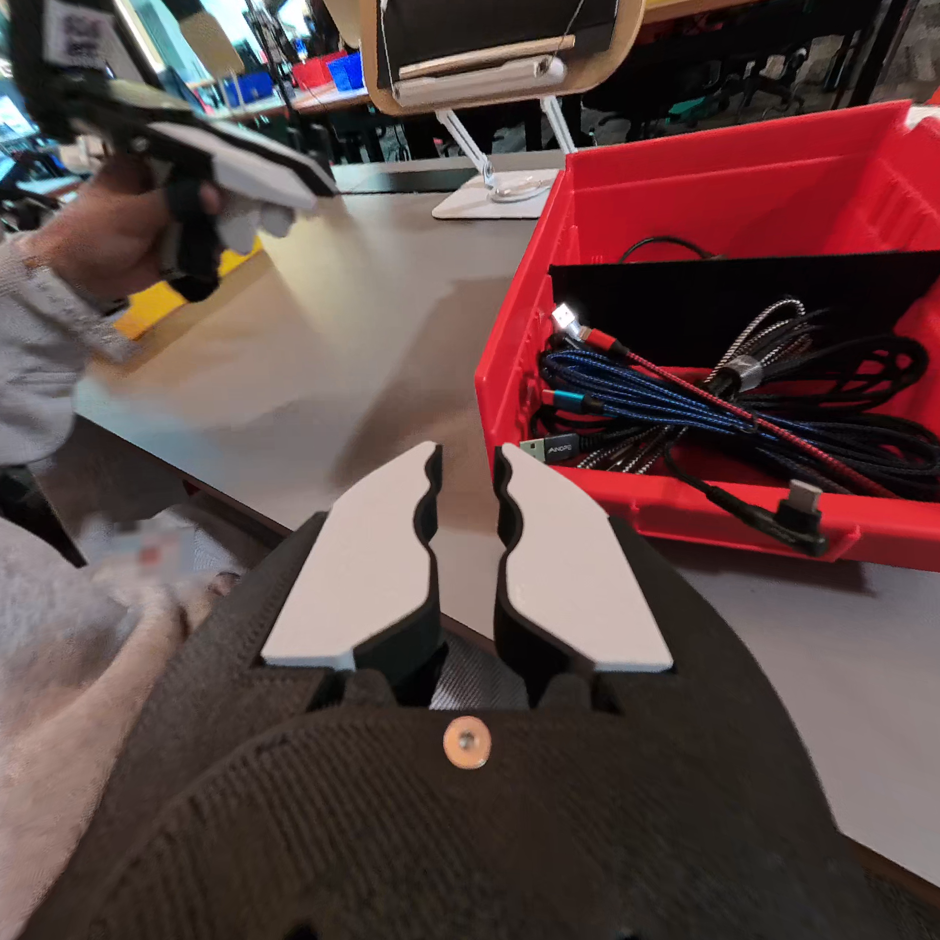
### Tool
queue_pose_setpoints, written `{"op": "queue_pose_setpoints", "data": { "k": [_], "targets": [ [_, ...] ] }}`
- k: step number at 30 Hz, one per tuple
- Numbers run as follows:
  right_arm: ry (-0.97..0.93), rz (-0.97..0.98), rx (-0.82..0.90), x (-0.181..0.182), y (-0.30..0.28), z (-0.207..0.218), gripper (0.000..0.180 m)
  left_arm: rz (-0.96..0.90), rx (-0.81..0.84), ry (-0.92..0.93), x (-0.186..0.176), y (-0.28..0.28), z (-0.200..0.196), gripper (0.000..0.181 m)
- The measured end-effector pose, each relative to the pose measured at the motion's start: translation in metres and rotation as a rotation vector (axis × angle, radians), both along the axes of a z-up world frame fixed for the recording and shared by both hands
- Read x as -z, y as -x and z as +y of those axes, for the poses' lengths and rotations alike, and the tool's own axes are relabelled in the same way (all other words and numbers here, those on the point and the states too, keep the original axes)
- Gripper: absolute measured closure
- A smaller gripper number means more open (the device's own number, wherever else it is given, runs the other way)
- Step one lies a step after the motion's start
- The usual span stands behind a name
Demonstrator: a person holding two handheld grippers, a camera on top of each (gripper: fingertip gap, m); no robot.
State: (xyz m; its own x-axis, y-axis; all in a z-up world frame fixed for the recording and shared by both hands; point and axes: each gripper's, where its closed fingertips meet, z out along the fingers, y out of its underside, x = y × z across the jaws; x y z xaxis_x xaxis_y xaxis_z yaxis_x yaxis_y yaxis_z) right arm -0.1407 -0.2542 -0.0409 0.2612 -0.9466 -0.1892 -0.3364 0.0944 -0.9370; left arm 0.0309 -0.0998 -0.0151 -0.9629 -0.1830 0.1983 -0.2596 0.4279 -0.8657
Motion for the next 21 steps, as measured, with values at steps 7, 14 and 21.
{"op": "queue_pose_setpoints", "data": {
  "k": [7, 14, 21],
  "targets": [
    [0.120, -0.100, 0.078, -0.023, -0.024, 0.018, 0.144, 0.218, -0.115, 0.257, 0.017, 0.036, 0.083, 0.145],
    [0.121, -0.465, 0.303, -0.126, -0.055, -0.026, 0.144, 0.306, -0.099, 0.269, 0.034, 0.068, 0.099, 0.138],
    [0.082, -0.339, 0.630, -0.079, -0.036, -0.142, 0.170, 0.312, -0.011, 0.149, 0.054, 0.096, 0.090, 0.120]
  ]
}}
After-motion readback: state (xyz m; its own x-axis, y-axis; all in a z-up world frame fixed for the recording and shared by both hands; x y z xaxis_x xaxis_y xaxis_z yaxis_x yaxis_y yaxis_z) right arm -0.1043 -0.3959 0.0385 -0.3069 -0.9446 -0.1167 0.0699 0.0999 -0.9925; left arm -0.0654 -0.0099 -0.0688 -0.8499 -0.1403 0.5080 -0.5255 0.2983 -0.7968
